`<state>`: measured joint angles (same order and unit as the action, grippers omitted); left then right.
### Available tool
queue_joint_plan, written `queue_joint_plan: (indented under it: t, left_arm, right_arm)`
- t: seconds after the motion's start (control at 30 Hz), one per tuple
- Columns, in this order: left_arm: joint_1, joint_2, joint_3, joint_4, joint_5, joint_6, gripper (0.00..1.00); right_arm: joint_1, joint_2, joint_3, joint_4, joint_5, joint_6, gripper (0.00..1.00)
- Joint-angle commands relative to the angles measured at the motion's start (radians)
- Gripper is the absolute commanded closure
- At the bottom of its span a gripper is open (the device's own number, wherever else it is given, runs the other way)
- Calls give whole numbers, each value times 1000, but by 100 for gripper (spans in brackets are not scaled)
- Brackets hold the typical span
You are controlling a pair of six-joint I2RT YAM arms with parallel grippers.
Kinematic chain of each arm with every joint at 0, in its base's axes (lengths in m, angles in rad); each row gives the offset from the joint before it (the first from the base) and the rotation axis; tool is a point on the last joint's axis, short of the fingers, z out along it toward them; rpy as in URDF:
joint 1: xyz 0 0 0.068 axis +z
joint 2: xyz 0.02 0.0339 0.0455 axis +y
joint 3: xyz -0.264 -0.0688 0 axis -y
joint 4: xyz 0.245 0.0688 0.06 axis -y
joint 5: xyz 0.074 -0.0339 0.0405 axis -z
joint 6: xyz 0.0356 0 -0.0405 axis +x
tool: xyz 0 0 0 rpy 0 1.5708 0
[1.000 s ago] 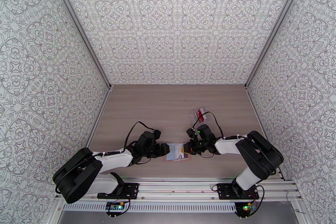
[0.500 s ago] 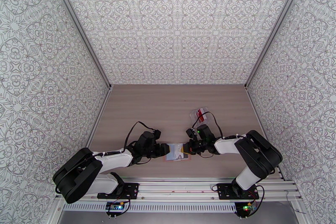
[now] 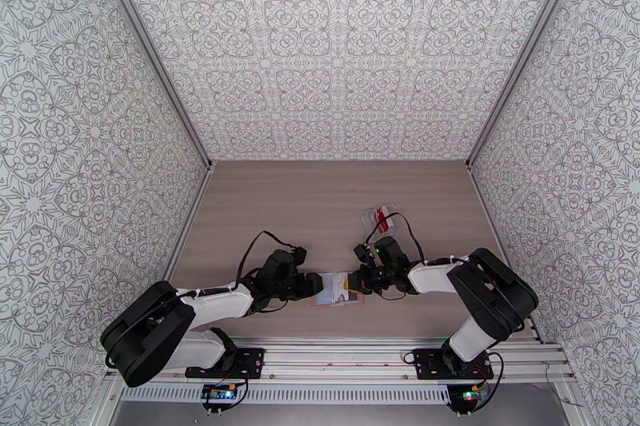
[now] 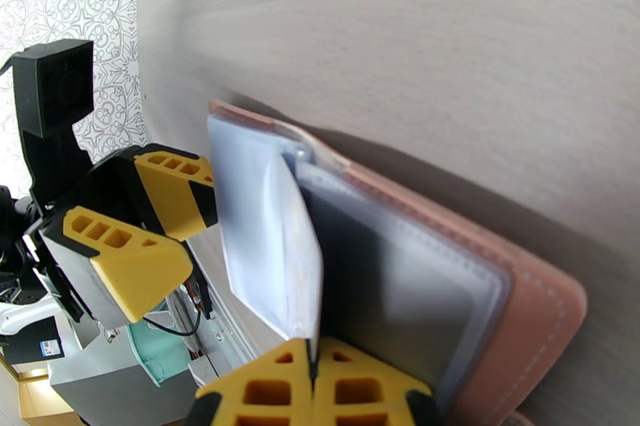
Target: Put the credit cards into the card holder
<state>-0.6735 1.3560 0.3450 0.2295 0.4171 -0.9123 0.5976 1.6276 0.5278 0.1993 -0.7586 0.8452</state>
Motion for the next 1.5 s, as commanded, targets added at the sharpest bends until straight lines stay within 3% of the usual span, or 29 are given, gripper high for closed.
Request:
queue_joint_plan:
  t: [0.0, 0.87, 1.07, 1.3, 1.47]
  left_arm:
    - [-15, 22, 3, -35, -13, 15, 48]
    - [-15, 26, 13, -45, -13, 20, 48]
    - [-15, 26, 10, -41, -14, 19, 48]
    - [-16, 26, 7, -40, -18, 19, 48]
    - [-16, 26, 4, -39, -19, 18, 48]
  right_arm:
    - [13, -11, 16, -75, 58, -17, 100]
    - [33, 52, 23, -13, 39, 8, 99]
    - [39, 46, 24, -17, 40, 9, 90]
    - [39, -27, 61, -169, 100, -57, 67]
    - [39, -78, 97, -280, 156, -96, 65]
